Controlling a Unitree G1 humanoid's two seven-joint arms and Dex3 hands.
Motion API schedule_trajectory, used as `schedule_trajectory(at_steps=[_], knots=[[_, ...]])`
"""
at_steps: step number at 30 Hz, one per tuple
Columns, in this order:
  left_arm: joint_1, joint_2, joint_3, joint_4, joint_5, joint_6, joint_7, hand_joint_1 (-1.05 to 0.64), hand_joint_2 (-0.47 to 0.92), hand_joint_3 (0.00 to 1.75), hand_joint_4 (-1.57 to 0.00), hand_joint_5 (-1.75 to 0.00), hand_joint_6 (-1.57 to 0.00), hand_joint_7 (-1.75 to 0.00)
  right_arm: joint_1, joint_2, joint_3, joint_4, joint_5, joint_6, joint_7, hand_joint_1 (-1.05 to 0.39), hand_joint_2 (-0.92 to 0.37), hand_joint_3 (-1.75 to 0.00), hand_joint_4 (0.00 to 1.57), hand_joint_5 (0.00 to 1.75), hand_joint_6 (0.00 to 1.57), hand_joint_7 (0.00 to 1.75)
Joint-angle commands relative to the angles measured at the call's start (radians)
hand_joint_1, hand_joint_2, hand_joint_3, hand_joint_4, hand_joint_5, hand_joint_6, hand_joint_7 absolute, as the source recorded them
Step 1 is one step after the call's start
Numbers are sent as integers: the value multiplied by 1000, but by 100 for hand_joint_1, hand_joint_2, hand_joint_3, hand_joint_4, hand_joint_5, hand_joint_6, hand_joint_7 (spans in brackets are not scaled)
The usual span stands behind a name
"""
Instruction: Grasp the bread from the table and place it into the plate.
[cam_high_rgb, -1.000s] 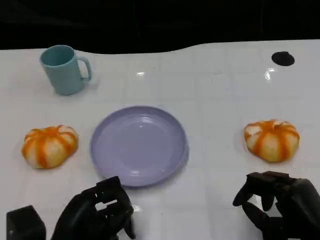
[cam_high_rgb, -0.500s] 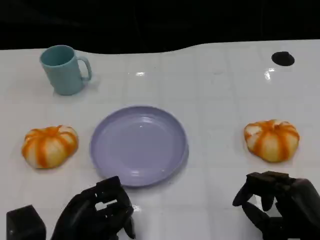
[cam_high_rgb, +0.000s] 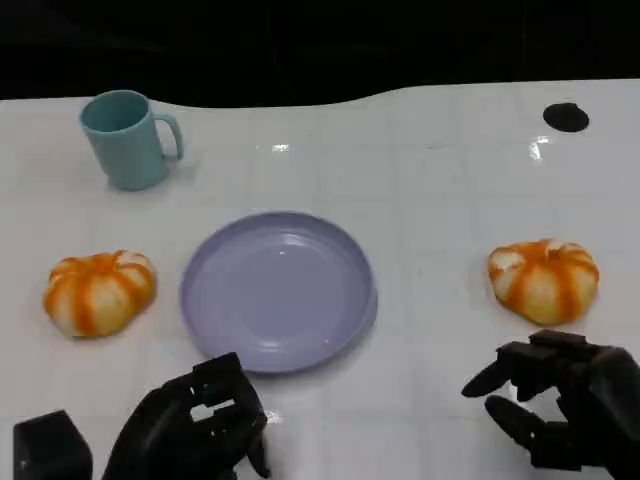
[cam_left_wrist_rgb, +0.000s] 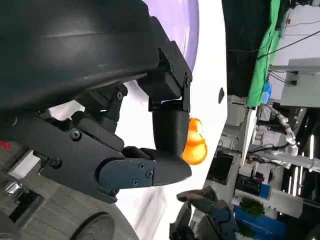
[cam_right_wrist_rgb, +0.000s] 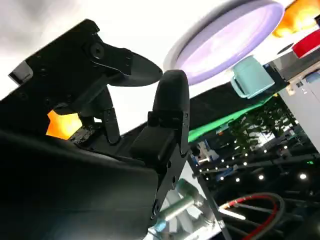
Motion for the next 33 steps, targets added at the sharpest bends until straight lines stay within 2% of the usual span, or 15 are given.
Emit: schedule_trajectory(at_steps=[1,2,5,9,14,22,29,33], knots=[[4,14,10,-11,-4,4,-2,-59,74,56,-78,-175,-72,-147,5,-35,-29,-58,10,34,8,-26,-63,-62,71,102,84,45],[4,15,10,-10,-3,6,-1,-59,74,56,-78,-175,-72,-147,6,-41,-33,-73,3,46,9,-27,-65,-57,70,99,84,41],[-1,14,10,0,0,-5,-3,-59,74,56,-78,-175,-72,-147,9,-59,-43,-130,-43,96,3,-34,-83,-20,61,73,82,17],[-6,13,11,9,0,-9,-4,-58,74,56,-78,-175,-72,-147,15,-76,-50,-193,-71,162,21,-40,-91,-4,52,52,75,5],[-12,14,13,22,-3,-17,-12,-58,74,57,-78,-175,-72,-146,17,-112,-50,-280,-163,293,60,-46,-92,-5,43,40,63,0],[-9,13,12,16,-13,1,-16,-58,73,56,-77,-175,-72,-146,7,-145,-41,-382,-207,488,246,-53,-92,-3,23,27,42,0],[-7,13,12,13,-7,-5,-12,-59,73,57,-78,-175,-72,-146,-34,-137,-11,-437,-271,663,419,-59,-90,-1,12,24,29,0],[-7,11,12,14,-3,-12,-8,-59,73,57,-78,-175,-72,-146,-73,-136,21,-402,-296,709,442,-59,-88,0,8,25,27,0]])
